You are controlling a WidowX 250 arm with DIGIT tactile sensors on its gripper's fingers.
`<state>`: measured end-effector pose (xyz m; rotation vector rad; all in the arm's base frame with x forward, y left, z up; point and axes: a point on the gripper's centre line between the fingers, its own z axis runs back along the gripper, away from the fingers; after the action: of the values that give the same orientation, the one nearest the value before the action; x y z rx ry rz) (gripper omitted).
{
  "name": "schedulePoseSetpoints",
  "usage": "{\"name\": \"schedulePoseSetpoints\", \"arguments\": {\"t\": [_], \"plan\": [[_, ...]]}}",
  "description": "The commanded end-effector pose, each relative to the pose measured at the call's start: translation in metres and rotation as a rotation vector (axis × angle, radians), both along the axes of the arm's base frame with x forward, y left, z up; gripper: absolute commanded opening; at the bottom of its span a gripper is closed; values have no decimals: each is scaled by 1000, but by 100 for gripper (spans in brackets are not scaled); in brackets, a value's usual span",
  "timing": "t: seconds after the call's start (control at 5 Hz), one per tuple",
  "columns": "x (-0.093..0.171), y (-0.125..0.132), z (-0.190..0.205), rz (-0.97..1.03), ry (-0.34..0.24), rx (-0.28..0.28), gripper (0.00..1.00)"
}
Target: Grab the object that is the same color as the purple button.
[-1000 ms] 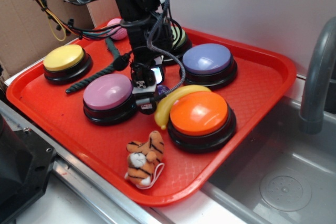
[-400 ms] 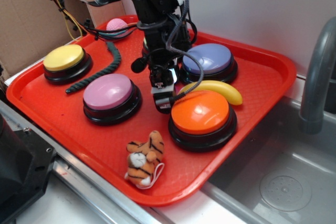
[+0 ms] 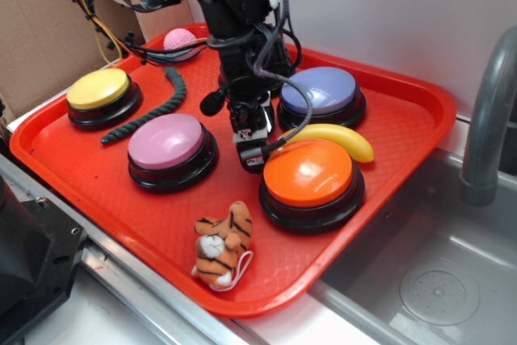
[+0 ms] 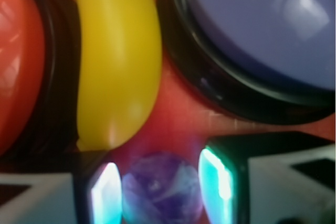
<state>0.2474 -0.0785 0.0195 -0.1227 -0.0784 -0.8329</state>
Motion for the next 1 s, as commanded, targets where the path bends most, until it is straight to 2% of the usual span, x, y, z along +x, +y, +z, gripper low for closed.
{"name": "schedulePoseSetpoints", "arguments": {"t": [0.0, 0.2, 0.4, 0.8], "plan": [[2, 19, 55, 276, -30, 57, 0], [4, 37, 83, 434, 1, 89, 0], [7, 71, 121, 682, 42, 106, 0], [-6, 99, 154, 898, -49, 116, 0]]}}
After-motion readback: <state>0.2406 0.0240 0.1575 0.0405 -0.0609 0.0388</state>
